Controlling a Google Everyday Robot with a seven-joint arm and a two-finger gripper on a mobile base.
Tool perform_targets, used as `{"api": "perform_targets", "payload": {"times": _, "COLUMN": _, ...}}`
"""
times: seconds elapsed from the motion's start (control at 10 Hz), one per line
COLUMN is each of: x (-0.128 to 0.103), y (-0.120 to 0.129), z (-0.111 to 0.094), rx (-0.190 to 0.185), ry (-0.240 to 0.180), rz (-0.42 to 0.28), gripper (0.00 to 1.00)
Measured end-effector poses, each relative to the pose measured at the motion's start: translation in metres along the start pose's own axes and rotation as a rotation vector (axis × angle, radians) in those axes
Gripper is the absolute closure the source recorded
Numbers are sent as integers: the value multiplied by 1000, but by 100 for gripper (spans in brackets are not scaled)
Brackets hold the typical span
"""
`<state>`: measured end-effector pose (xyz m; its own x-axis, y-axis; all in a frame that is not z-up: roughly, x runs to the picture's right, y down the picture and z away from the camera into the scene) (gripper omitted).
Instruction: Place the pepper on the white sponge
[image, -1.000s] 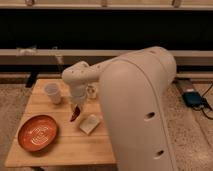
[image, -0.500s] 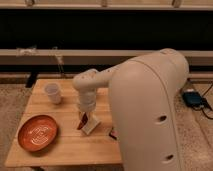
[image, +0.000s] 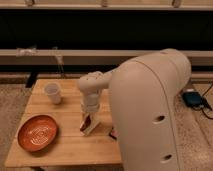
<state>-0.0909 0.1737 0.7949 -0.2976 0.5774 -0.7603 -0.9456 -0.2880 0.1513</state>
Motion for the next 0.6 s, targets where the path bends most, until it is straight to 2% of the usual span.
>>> {"api": "perform_targets", "payload": {"times": 0.3, "x": -4, "y": -4, "z": 2, "rx": 0, "ry": -1, "rz": 25, "gripper": 41}}
{"api": "perform_targets", "payload": {"times": 0.5, "x": -6, "y": -3, "z": 4, "rx": 0, "ry": -2, "rz": 26, "gripper": 24}}
{"api": "perform_targets", "payload": {"times": 0.6, "x": -8, "y": -2, "z": 5, "rx": -3, "ry": -4, "rz": 25, "gripper": 20}}
